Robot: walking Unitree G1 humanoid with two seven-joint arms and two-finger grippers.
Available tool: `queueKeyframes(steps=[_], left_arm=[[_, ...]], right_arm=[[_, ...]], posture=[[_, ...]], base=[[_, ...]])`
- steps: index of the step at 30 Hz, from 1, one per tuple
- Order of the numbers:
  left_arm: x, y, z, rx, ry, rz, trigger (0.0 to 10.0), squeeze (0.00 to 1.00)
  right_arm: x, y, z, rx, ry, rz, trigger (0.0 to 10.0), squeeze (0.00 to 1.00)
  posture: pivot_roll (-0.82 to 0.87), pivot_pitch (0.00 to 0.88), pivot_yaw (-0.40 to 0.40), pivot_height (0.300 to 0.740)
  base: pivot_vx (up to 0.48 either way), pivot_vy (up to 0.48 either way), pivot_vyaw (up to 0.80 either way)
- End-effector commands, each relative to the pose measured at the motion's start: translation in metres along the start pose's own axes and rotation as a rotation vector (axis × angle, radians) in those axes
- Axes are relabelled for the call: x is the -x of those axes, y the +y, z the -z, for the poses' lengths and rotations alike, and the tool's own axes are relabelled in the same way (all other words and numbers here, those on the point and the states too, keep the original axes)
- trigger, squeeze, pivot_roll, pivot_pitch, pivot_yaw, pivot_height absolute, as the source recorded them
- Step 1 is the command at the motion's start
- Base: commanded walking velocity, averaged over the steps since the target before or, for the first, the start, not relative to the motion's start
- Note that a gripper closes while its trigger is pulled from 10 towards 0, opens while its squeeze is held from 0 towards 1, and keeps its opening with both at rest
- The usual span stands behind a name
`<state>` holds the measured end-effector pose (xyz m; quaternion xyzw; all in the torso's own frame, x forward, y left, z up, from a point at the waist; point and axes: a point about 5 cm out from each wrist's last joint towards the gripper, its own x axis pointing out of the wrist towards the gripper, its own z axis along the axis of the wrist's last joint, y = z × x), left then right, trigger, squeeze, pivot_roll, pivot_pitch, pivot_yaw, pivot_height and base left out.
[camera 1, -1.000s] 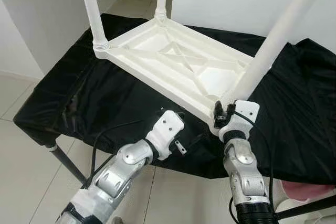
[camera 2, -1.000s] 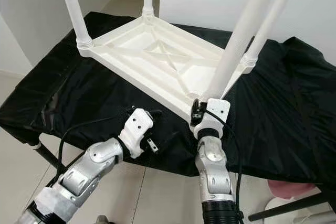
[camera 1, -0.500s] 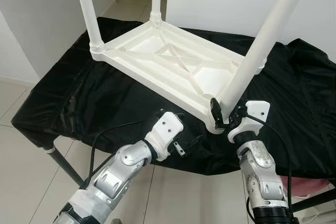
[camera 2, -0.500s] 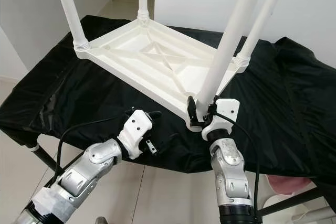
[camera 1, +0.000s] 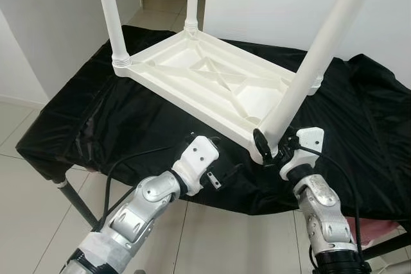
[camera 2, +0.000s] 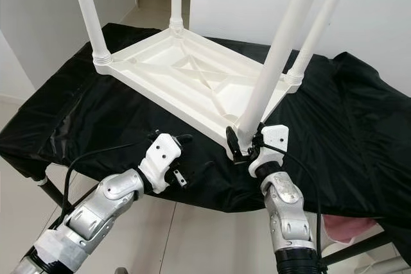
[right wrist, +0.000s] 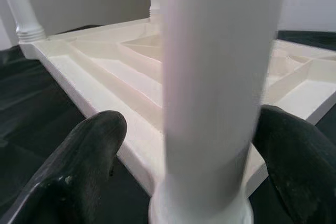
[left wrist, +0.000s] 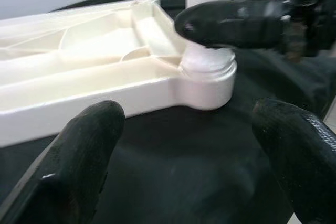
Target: Building children table
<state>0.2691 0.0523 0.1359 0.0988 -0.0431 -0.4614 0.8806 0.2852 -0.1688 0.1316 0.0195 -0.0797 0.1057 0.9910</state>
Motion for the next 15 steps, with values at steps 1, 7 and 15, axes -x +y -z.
queueKeyframes(steps=[1, 7, 15], left_arm=[[0.005, 0.002, 0.000, 0.003, -0.004, 0.080, 10.0, 0.00], [0.008, 0.015, 0.002, -0.014, 0.009, 0.050, 10.0, 0.00], [0.012, 0.051, 0.004, -0.077, 0.043, -0.006, 10.0, 0.00]], right_arm=[[0.007, -0.001, 0.001, 0.015, -0.014, 0.044, 10.0, 0.00], [0.014, 0.000, 0.004, -0.006, -0.013, 0.078, 10.0, 0.00], [0.034, 0.009, 0.012, -0.001, 0.012, 0.090, 10.0, 0.00]], posture=[[0.00, 0.000, -0.062, 0.740], [-0.01, 0.000, -0.054, 0.740], [-0.04, 0.022, -0.036, 0.740]], base=[[0.000, 0.000, 0.00], [0.000, 0.000, 0.00], [0.000, 0.000, 0.00]])
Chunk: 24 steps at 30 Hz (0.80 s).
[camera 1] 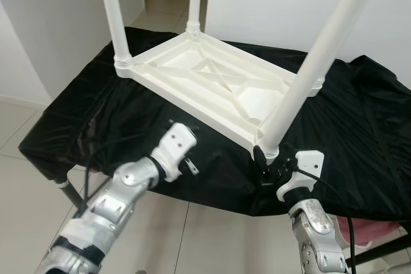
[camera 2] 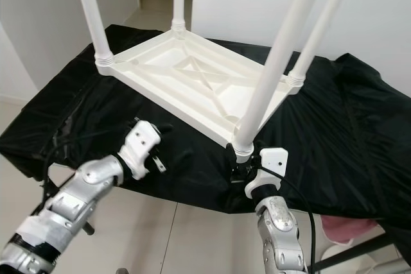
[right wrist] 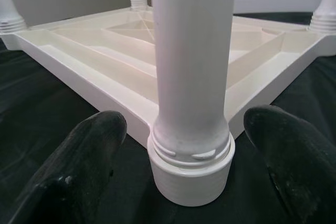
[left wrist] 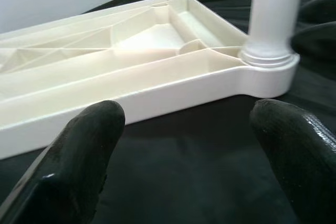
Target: Building children table
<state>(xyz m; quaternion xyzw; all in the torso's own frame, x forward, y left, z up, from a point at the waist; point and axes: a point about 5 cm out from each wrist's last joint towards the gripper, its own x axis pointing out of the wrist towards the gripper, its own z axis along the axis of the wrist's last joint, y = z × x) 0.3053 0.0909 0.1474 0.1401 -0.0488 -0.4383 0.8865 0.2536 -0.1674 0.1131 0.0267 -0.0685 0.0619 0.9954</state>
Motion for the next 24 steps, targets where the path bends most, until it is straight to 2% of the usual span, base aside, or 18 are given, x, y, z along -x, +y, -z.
queueKeyframes(steps=[1, 6, 14, 22, 24], left_arm=[[0.000, 0.002, 0.005, -0.006, 0.017, 0.030, 10.0, 0.00], [-0.006, 0.021, 0.013, -0.026, 0.063, 0.013, 10.0, 0.00], [-0.017, 0.032, 0.015, -0.001, 0.070, 0.015, 10.0, 0.00], [-0.035, 0.043, 0.009, -0.024, 0.080, 0.015, 10.0, 0.00], [-0.035, 0.043, 0.009, -0.024, 0.080, 0.015, 10.0, 0.00]], right_arm=[[0.004, 0.001, -0.001, 0.010, -0.005, 0.003, 10.0, 0.00], [0.015, 0.004, 0.003, 0.012, 0.014, 0.010, 10.0, 0.00], [0.020, 0.012, 0.004, 0.015, 0.026, -0.021, 10.0, 0.00], [0.020, 0.032, 0.003, 0.001, 0.035, -0.146, 10.0, 0.00], [0.020, 0.032, 0.003, 0.001, 0.035, -0.146, 10.0, 0.00]], posture=[[-0.04, 0.025, -0.034, 0.740], [-0.05, 0.047, -0.025, 0.740], [-0.07, 0.060, -0.013, 0.740], [-0.08, 0.083, -0.004, 0.740], [-0.08, 0.083, -0.004, 0.740]], base=[[0.000, 0.000, 0.00], [0.000, 0.000, 0.00], [0.000, 0.000, 0.00], [0.000, 0.000, 0.00], [0.000, 0.000, 0.00]])
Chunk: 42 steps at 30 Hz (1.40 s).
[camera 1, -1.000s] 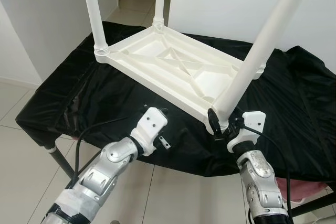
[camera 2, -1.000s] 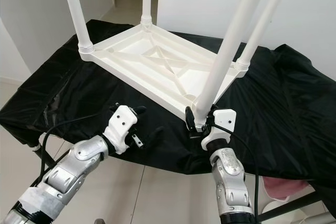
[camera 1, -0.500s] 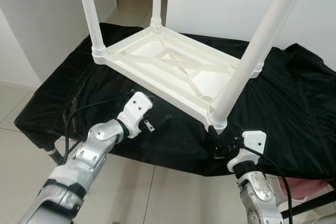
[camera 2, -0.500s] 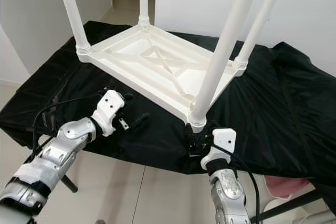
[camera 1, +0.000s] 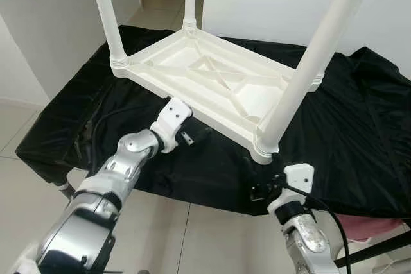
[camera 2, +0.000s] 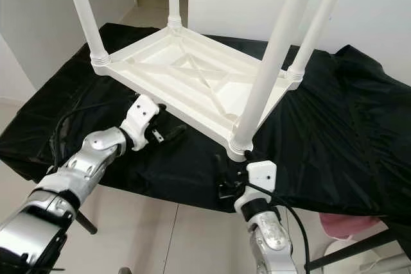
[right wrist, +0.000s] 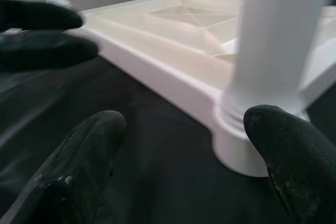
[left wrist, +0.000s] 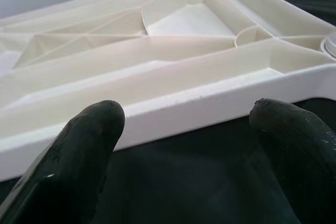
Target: Building children table
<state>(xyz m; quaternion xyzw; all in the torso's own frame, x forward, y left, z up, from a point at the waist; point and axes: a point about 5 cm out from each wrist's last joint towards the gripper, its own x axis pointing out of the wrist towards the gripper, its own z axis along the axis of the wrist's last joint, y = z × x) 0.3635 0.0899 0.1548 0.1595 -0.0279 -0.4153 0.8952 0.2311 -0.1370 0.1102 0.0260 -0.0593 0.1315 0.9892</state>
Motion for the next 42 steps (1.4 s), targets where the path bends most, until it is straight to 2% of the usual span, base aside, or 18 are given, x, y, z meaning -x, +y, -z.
queueKeyframes(steps=[1, 4, 10, 15, 23, 25, 29, 31, 35, 36, 38, 40, 42], left_arm=[[0.001, -0.003, 0.004, -0.010, 0.018, 0.056, 10.0, 0.00], [-0.007, -0.002, -0.002, -0.038, 0.020, 0.084, 10.0, 0.00], [-0.010, -0.003, -0.002, -0.040, 0.023, 0.097, 10.0, 0.00], [-0.019, -0.005, -0.007, -0.060, 0.028, 0.137, 10.0, 0.00], [-0.026, -0.005, -0.015, -0.096, 0.032, 0.164, 10.0, 0.00], [-0.027, -0.001, -0.019, -0.114, 0.038, 0.171, 10.0, 0.00], [-0.026, 0.002, -0.020, -0.125, 0.043, 0.173, 10.0, 0.00], [-0.025, 0.005, -0.020, -0.143, 0.055, 0.174, 10.0, 0.00], [-0.025, 0.007, -0.021, -0.155, 0.060, 0.176, 10.0, 0.00], [-0.024, 0.009, -0.023, -0.163, 0.058, 0.175, 10.0, 0.00], [-0.024, 0.009, -0.024, -0.166, 0.057, 0.175, 10.0, 0.00], [-0.025, 0.011, -0.028, -0.171, 0.050, 0.171, 10.0, 0.00], [-0.026, 0.012, -0.029, -0.172, 0.048, 0.170, 10.0, 0.00]], right_arm=[[0.001, -0.001, 0.001, 0.010, 0.014, -0.006, 10.0, 0.00], [-0.004, 0.005, -0.002, 0.014, 0.009, -0.040, 10.0, 0.00], [-0.007, 0.008, -0.004, 0.012, 0.005, -0.056, 10.0, 0.00], [-0.022, 0.026, -0.013, -0.006, -0.020, -0.148, 10.0, 0.00], [-0.036, 0.029, -0.024, -0.030, -0.063, -0.112, 10.0, 0.00], [-0.036, 0.015, -0.026, -0.031, -0.078, 0.015, 10.0, 0.00], [-0.034, 0.007, -0.027, -0.023, -0.084, 0.077, 10.0, 0.00], [-0.031, -0.006, -0.029, -0.021, -0.098, 0.177, 10.0, 0.00], [-0.027, -0.019, -0.030, -0.013, -0.103, 0.265, 10.0, 0.00], [-0.023, -0.027, -0.029, -0.010, -0.100, 0.327, 10.0, 0.00], [-0.021, -0.030, -0.028, -0.011, -0.098, 0.351, 10.0, 0.00], [-0.014, -0.046, -0.027, 0.024, -0.084, 0.468, 10.0, 0.00], [-0.011, -0.050, -0.026, 0.026, -0.078, 0.499, 10.0, 0.00]], posture=[[-0.08, 0.083, -0.004, 0.740], [-0.09, 0.107, 0.005, 0.740], [-0.10, 0.119, 0.012, 0.740], [-0.12, 0.182, 0.043, 0.740], [-0.12, 0.215, 0.052, 0.740], [-0.12, 0.229, 0.056, 0.740], [-0.12, 0.234, 0.060, 0.740], [-0.13, 0.243, 0.071, 0.740], [-0.13, 0.247, 0.074, 0.740], [-0.13, 0.250, 0.077, 0.740], [-0.13, 0.250, 0.077, 0.740], [-0.13, 0.253, 0.080, 0.740], [-0.14, 0.252, 0.081, 0.740]], base=[[0.000, 0.000, 0.00], [0.000, 0.000, 0.00], [0.000, 0.000, 0.00], [0.000, 0.000, 0.00], [0.000, 0.000, 0.00], [0.000, 0.000, 0.00], [0.000, 0.000, 0.00], [0.000, 0.000, 0.00], [0.000, 0.000, 0.00], [0.000, 0.000, 0.00], [0.000, 0.000, 0.00], [0.000, 0.000, 0.00], [0.000, 0.000, 0.00]])
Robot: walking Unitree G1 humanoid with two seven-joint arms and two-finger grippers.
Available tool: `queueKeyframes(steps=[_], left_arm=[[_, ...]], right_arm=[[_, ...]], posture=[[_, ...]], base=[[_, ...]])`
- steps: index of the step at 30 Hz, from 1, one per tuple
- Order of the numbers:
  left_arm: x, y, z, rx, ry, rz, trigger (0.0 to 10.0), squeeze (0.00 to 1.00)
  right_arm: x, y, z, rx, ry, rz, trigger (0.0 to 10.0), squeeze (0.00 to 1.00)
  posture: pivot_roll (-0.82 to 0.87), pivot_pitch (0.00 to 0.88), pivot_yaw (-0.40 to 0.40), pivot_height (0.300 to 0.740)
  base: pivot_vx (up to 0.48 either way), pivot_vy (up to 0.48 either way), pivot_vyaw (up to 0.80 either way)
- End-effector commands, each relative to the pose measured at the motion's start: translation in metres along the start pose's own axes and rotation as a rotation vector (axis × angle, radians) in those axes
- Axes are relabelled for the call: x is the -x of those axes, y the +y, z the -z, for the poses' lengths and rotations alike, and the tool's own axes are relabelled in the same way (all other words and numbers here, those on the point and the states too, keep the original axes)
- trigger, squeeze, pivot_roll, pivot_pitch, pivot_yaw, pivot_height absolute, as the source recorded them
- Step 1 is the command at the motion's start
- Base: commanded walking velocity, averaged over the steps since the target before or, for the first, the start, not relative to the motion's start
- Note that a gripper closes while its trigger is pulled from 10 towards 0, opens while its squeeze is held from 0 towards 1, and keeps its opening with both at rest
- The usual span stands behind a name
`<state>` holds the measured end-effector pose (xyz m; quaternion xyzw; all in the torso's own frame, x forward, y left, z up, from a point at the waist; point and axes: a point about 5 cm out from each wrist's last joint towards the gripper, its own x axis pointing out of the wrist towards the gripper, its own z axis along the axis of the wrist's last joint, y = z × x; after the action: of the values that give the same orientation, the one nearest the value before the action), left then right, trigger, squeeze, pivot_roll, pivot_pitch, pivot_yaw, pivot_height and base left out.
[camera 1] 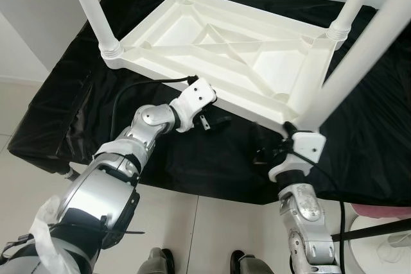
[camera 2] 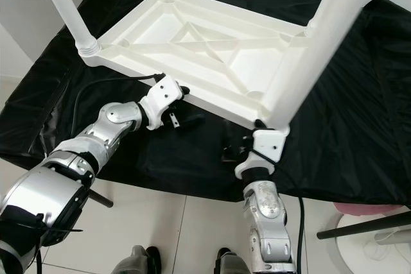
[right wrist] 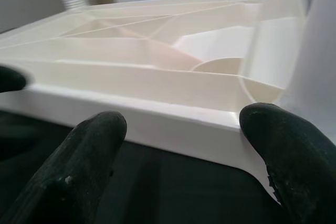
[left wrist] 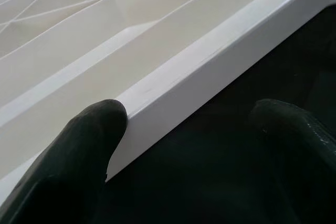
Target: Building children table
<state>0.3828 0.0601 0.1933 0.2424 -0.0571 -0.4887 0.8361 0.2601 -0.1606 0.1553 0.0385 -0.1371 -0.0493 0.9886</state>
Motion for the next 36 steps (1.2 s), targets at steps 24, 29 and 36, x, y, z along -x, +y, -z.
queueKeyframes(steps=[24, 29, 36], left_arm=[[0.000, 0.000, 0.014, -0.027, 0.209, 0.073, 10.0, 0.00], [0.005, -0.010, 0.025, 0.005, 0.276, 0.221, 10.0, 0.00], [0.017, -0.014, 0.021, 0.147, 0.219, 0.470, 10.0, 0.00]], right_arm=[[0.017, -0.007, 0.014, 0.021, 0.101, -0.009, 10.0, 0.00], [0.017, -0.007, 0.014, 0.023, 0.103, -0.012, 10.0, 0.00], [0.016, -0.005, 0.015, 0.020, 0.113, -0.026, 10.0, 0.00]], posture=[[-0.17, 0.245, 0.093, 0.740], [-0.17, 0.244, 0.092, 0.740], [-0.16, 0.240, 0.087, 0.740]], base=[[0.000, 0.000, 0.00], [0.000, 0.000, 0.00], [0.000, 0.000, 0.00]])
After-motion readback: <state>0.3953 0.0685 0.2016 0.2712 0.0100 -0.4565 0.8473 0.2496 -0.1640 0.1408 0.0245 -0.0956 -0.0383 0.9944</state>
